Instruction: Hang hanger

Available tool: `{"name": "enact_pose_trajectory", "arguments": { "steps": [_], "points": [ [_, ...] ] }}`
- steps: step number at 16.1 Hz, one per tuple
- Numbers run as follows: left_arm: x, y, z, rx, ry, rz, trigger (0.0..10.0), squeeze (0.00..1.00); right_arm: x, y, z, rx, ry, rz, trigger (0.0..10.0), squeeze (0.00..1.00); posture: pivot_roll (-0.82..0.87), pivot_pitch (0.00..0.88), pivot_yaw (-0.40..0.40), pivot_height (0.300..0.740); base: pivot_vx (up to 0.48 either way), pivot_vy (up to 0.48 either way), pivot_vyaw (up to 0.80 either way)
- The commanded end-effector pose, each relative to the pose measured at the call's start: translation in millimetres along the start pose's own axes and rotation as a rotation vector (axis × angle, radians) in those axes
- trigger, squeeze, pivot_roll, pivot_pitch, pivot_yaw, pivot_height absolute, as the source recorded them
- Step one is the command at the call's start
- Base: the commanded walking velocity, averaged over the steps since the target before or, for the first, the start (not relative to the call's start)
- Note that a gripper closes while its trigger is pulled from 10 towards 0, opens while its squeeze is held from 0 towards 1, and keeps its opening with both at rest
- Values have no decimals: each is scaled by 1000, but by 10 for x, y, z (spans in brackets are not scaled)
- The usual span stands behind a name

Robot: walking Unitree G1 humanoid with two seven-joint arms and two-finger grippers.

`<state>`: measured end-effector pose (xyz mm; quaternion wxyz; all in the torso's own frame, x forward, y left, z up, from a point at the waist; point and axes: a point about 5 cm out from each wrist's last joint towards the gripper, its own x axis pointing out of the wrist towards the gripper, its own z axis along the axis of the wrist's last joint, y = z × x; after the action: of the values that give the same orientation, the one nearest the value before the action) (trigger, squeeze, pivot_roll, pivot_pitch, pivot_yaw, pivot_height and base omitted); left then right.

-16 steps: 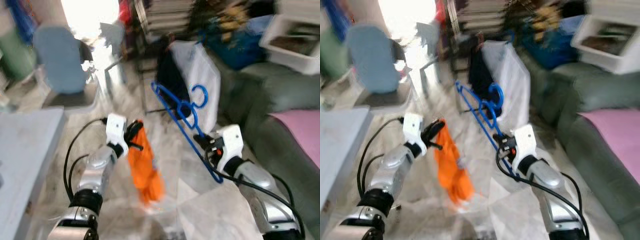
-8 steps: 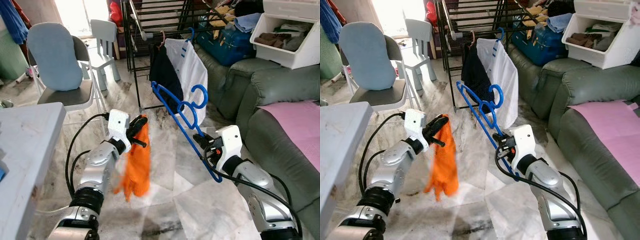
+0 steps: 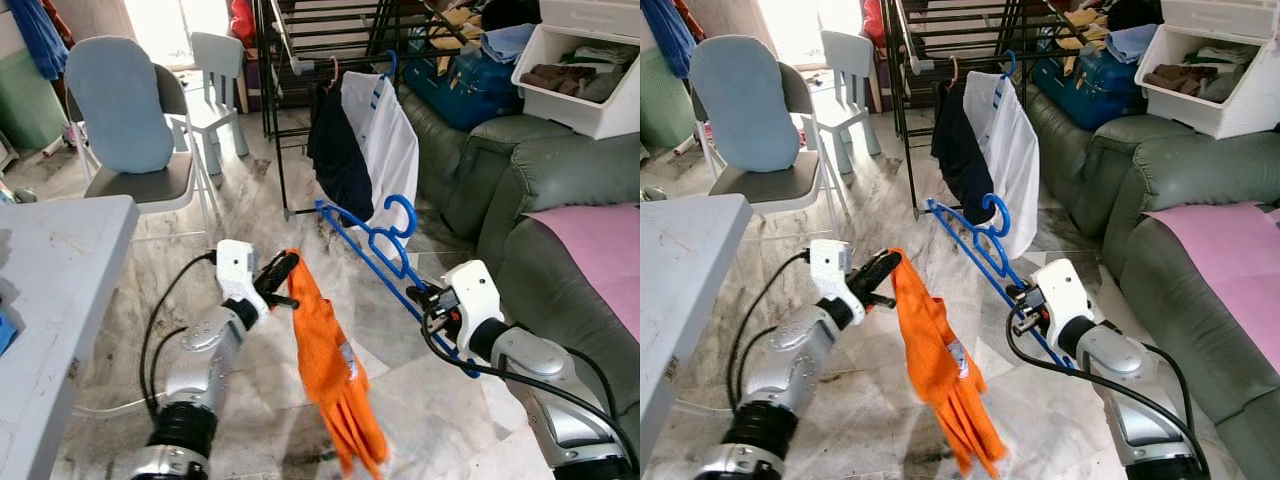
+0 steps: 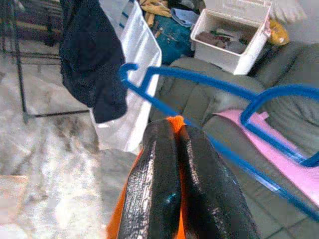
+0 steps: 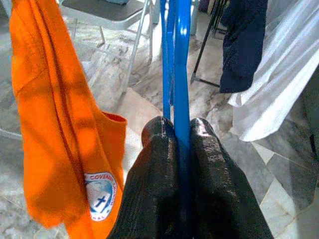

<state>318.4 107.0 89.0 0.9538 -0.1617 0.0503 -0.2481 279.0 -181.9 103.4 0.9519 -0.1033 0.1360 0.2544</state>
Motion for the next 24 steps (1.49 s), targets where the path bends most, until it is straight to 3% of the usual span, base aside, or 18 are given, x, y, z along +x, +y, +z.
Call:
{"name": "enact_pose_trajectory", "arguments": {
  "steps": [1,2,4,5,6,7,8,9,12,18,19,22,24],
  "points": [
    [17,-44,62,0,-18,-16,10000,0,2,-26,30,-13,13,3,10000,0,-171,0,34,740,0,0,0],
    [29,-60,64,8,-9,-31,10000,0,-11,-22,29,-28,21,25,10000,0,-174,0,41,740,0,0,0],
    [66,-39,112,145,11,-108,10000,0,-112,-48,50,-67,29,102,10000,0,-184,0,52,740,0,0,0],
    [107,14,182,370,55,-180,10000,0,-188,-122,57,-111,50,129,10000,0,-193,0,56,740,0,0,0],
    [149,58,266,522,82,-234,10000,0,-241,-172,71,-134,62,153,10000,0,-194,0,57,740,0,0,0],
    [203,114,377,672,120,-278,10000,0,-294,-226,94,-152,75,181,10000,0,-196,0,60,740,0,0,0],
    [223,133,426,745,139,-300,10000,0,-315,-245,106,-167,80,197,10000,0,-196,0,60,740,0,0,0],
    [266,165,560,1070,202,-378,10000,0,-376,-287,155,-199,86,244,10000,0,-197,0,66,740,0,0,0],
    [295,149,649,1320,224,-466,10000,0,-447,-231,183,-173,66,321,10000,0,-202,0,75,740,0,0,0],
    [295,138,640,1502,216,-554,10000,0,-609,-89,35,-149,152,481,10000,0,-207,0,81,740,0,0,0],
    [293,151,645,1518,219,-551,10000,0,-622,-94,24,-152,163,484,10000,0,-207,0,81,740,0,0,0],
    [298,254,797,1673,202,-488,10000,0,-716,-131,-60,-169,245,516,10000,0,-207,0,79,740,0,0,0],
    [293,287,857,1711,188,-463,10000,0,-758,-122,-106,-166,279,542,10000,0,-206,0,80,740,0,0,0]
  ]
}}
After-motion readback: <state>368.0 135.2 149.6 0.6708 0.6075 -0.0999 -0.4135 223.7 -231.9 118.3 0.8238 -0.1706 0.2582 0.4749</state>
